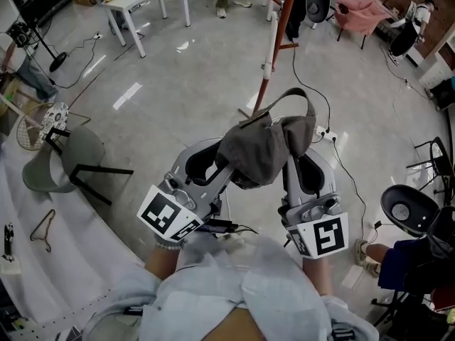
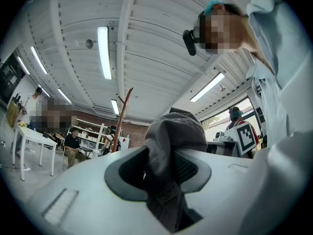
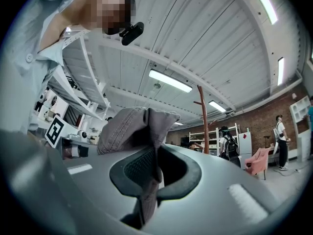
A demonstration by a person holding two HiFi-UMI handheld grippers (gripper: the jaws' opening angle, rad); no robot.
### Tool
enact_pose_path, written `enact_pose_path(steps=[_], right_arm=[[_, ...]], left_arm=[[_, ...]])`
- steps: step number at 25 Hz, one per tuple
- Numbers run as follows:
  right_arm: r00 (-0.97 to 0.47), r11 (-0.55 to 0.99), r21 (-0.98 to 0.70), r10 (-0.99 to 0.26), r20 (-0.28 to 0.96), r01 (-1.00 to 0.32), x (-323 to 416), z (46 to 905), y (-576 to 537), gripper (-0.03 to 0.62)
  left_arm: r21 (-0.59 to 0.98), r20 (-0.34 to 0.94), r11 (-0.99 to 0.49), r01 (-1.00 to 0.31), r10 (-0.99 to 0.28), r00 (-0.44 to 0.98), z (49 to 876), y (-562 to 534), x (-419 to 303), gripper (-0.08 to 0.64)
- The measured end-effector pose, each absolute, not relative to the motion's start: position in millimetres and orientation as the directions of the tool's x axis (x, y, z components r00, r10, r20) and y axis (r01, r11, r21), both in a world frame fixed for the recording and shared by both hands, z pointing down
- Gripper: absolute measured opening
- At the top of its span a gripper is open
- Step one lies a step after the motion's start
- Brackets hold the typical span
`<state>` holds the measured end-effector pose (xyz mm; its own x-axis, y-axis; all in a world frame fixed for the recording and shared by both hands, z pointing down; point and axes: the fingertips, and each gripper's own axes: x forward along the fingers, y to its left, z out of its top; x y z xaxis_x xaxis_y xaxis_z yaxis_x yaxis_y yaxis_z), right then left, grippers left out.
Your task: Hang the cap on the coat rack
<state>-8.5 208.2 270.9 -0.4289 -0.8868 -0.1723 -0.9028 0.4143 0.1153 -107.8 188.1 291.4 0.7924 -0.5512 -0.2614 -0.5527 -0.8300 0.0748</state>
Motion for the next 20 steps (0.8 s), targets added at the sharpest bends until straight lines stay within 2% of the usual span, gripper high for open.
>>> enact_pose_path(steps=[20], right_arm=[[-0.381,0.362,0.129,-0.907,-0.178,-0.923,-24,274,199,0.026]], left_arm=[[0.054,-0.271,-0.853,-0.519,-0.513,0.814,294,174,-121,0.124]])
